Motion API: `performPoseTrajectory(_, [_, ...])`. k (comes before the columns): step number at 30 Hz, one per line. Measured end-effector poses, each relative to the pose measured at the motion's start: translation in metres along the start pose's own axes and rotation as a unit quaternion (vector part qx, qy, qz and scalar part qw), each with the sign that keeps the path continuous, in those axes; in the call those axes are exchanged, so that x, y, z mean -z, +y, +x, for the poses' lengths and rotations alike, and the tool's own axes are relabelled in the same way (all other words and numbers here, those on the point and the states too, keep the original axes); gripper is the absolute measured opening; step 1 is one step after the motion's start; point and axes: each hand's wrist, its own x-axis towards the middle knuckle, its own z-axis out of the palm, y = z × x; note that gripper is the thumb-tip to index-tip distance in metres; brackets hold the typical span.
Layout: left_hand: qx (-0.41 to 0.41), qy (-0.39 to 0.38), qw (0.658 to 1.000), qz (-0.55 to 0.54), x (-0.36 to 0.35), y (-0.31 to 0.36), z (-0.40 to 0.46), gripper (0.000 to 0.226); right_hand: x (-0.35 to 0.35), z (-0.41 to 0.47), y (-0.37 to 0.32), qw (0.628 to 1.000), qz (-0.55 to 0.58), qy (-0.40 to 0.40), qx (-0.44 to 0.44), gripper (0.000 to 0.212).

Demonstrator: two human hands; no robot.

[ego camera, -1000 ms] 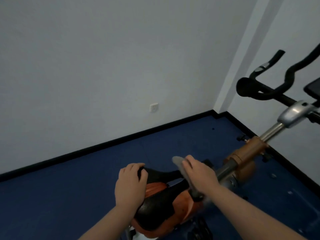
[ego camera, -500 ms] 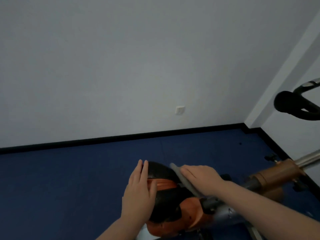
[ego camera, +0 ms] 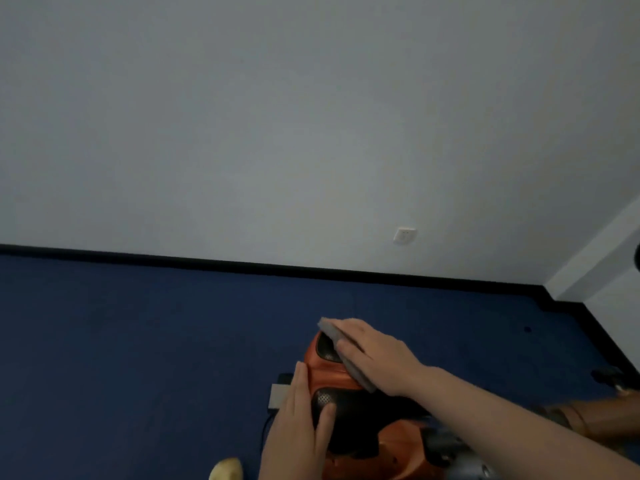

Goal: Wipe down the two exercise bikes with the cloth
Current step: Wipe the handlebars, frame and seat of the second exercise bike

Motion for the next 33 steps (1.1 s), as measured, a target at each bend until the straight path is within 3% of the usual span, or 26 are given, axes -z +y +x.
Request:
performPoseTrajectory(4, [0.006,0.007,1.0,0.017,0.0,-0.001,-0.001,0.071,0.001,0.038,-0.026,0.996,0.009,-0.029,-0.086,0.04])
performPoseTrajectory(6, [0.015,0.008,1.0,0.013,-0.001,-0.003,-0.003,0.07,-0.004,0.042,-0.039,0.998,-0.045,-0.019,-0.027,0.04])
performPoseTrajectory(8, [0.018,0.008,1.0,0.008,-0.003,-0.005,-0.004,0.07,-0.012,0.033,-0.036,0.99,-0.108,-0.007,0.095,0.044])
performPoseTrajectory(10, [0.01,0.006,1.0,0.007,-0.005,-0.006,-0.004,0.07,-0.008,0.024,-0.027,0.981,-0.083,-0.023,0.176,0.048])
performPoseTrajectory(13, [0.025,0.01,1.0,0.008,-0.006,-0.004,-0.004,0.069,0.004,0.034,-0.029,0.993,-0.007,-0.067,0.093,0.043])
performPoseTrajectory(16, [0.038,0.015,0.999,0.007,-0.006,-0.002,-0.005,0.066,0.003,0.055,-0.053,0.995,-0.043,-0.084,-0.029,0.035])
performPoseTrajectory(17, [0.035,0.015,0.999,0.007,-0.006,-0.002,-0.006,0.066,-0.002,0.057,-0.057,0.995,-0.07,-0.071,-0.016,0.035])
performPoseTrajectory(20, [0.014,0.016,1.0,0.005,-0.005,-0.003,-0.006,0.067,-0.012,0.037,-0.044,0.987,-0.093,-0.007,0.13,0.044])
performPoseTrajectory(22, [0.011,0.018,1.0,0.008,-0.005,-0.005,-0.006,0.066,-0.007,0.026,-0.026,0.988,-0.052,-0.015,0.143,0.046])
performPoseTrajectory(25, [0.0,0.026,1.0,-0.001,-0.004,-0.007,-0.008,0.064,-0.001,0.029,-0.021,0.998,0.031,-0.033,-0.047,0.042])
performPoseTrajectory(27, [-0.021,0.036,0.999,-0.006,-0.003,-0.007,-0.008,0.064,-0.006,0.033,-0.032,0.991,0.025,0.005,-0.132,0.045])
performPoseTrajectory(30, [-0.06,0.04,0.997,0.01,0.0,-0.007,-0.005,0.063,-0.026,0.011,-0.042,0.99,-0.071,0.099,-0.07,0.052])
performPoseTrajectory(33, [-0.093,0.024,0.995,0.011,0.002,-0.009,0.0,0.062,-0.02,-0.02,-0.02,0.994,-0.07,0.086,-0.006,0.054])
